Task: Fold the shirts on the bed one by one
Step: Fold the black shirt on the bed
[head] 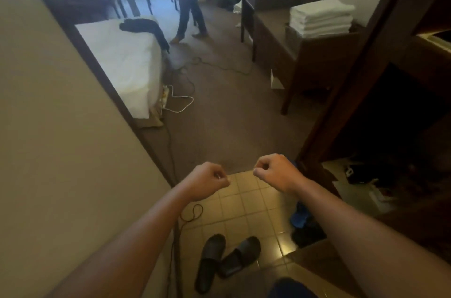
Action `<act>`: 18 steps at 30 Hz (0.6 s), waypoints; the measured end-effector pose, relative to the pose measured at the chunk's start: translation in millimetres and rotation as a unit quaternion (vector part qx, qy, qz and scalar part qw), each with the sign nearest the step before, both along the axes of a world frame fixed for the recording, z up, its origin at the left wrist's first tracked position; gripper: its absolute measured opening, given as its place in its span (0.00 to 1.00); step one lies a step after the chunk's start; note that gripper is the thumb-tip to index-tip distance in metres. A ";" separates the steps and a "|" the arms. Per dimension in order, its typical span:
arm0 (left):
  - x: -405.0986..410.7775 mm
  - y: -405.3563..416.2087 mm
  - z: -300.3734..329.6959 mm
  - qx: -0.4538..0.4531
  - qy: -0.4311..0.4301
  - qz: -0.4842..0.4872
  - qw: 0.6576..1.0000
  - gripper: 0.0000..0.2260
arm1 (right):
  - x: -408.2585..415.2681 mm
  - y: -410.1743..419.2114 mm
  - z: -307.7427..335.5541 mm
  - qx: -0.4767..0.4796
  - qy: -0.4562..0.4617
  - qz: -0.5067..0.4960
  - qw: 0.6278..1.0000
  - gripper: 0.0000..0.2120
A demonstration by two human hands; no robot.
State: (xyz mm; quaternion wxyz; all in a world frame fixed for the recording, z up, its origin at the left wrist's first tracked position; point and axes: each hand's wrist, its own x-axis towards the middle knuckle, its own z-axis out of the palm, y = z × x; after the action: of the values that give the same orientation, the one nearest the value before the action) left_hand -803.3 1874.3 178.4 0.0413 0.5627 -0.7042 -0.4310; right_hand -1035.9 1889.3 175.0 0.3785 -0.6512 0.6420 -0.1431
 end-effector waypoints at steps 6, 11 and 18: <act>15.1 -79.5 -10.9 0.010 0.015 0.035 0.999 0.08 | 17.1 -96.9 -17.6 0.005 -0.014 0.028 0.999 0.07; 13.9 -170.0 -18.2 0.016 0.019 0.066 0.997 0.09 | 19.8 -203.6 -37.7 0.019 -0.033 0.065 0.997 0.05; -4.7 -305.5 -12.2 0.035 -0.057 0.087 0.994 0.10 | -6.2 -371.2 -34.6 0.063 -0.055 0.116 0.990 0.06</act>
State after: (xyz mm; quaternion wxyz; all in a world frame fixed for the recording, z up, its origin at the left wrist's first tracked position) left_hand -807.9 1568.8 166.2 0.0185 0.6466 -0.6386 -0.4169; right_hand -1042.1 1518.1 140.3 0.4673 -0.6876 0.5479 -0.0934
